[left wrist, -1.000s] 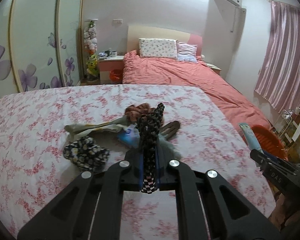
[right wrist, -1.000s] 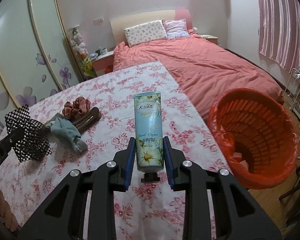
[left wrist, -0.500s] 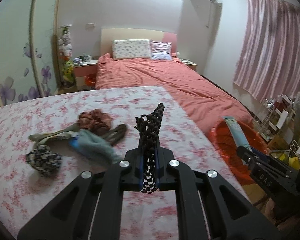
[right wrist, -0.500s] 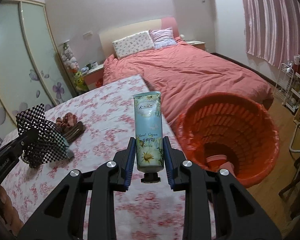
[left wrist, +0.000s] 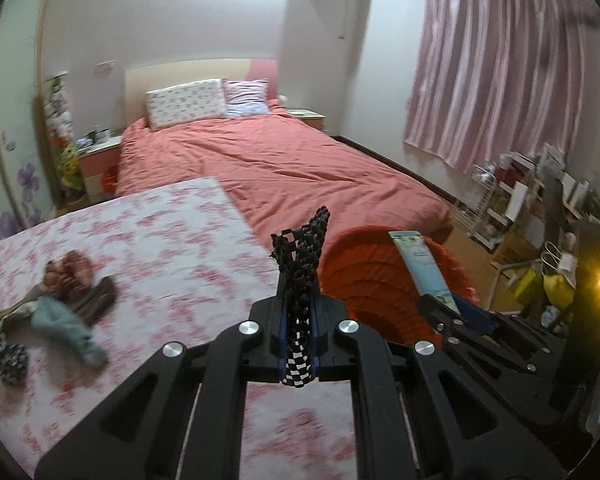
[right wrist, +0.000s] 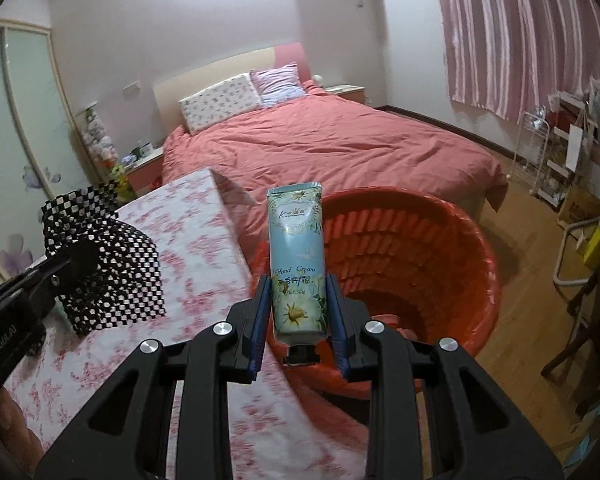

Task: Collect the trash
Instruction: 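Drop the tube and checkered cloth into the orange basket with both grippers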

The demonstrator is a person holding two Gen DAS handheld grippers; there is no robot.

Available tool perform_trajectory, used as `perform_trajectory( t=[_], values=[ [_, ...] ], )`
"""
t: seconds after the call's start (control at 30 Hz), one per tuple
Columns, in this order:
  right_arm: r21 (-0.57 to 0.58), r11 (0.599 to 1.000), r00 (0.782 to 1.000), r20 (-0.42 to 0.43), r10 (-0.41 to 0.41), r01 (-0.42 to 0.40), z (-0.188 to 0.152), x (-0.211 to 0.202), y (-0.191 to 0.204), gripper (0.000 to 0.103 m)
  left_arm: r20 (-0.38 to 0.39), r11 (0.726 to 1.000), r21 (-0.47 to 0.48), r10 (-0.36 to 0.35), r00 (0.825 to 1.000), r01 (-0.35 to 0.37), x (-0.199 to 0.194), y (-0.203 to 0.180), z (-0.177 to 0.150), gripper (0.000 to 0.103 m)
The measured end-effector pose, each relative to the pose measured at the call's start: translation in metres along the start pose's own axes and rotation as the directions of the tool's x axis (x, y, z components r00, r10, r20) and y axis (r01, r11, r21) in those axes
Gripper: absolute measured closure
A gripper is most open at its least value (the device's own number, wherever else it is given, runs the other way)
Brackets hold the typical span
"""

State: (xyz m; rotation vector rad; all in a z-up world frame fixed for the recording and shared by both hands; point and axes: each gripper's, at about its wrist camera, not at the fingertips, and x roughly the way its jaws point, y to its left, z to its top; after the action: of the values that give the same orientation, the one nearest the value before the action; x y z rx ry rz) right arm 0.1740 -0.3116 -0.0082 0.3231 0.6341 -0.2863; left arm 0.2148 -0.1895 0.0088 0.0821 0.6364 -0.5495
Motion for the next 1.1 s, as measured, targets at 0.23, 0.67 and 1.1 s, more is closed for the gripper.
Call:
perform_trajectory(
  t=[0.23,0.67,1.1],
  values=[
    [0.086,0.996,1.0,0.006,-0.008,0.007,0.007,0.008,-0.037,0.075,-0.028,0.996,0.051,-0.068,0.997,0.069,0.031,-0.035,0.005,0.093],
    [0.173,0.984,0.999,0.016,-0.035,0.032,0.021,0.024,-0.075,0.074,-0.08,0.984,0.047,-0.166,0.983,0.171,0.08,-0.064,0.013,0.093],
    [0.159,0.986,0.998,-0.007,-0.058,0.059,0.016,0.022,-0.078,0.049,-0.103,0.999,0.043,0.007,0.995,-0.002,0.083,-0.022,-0.003,0.041]
  ],
)
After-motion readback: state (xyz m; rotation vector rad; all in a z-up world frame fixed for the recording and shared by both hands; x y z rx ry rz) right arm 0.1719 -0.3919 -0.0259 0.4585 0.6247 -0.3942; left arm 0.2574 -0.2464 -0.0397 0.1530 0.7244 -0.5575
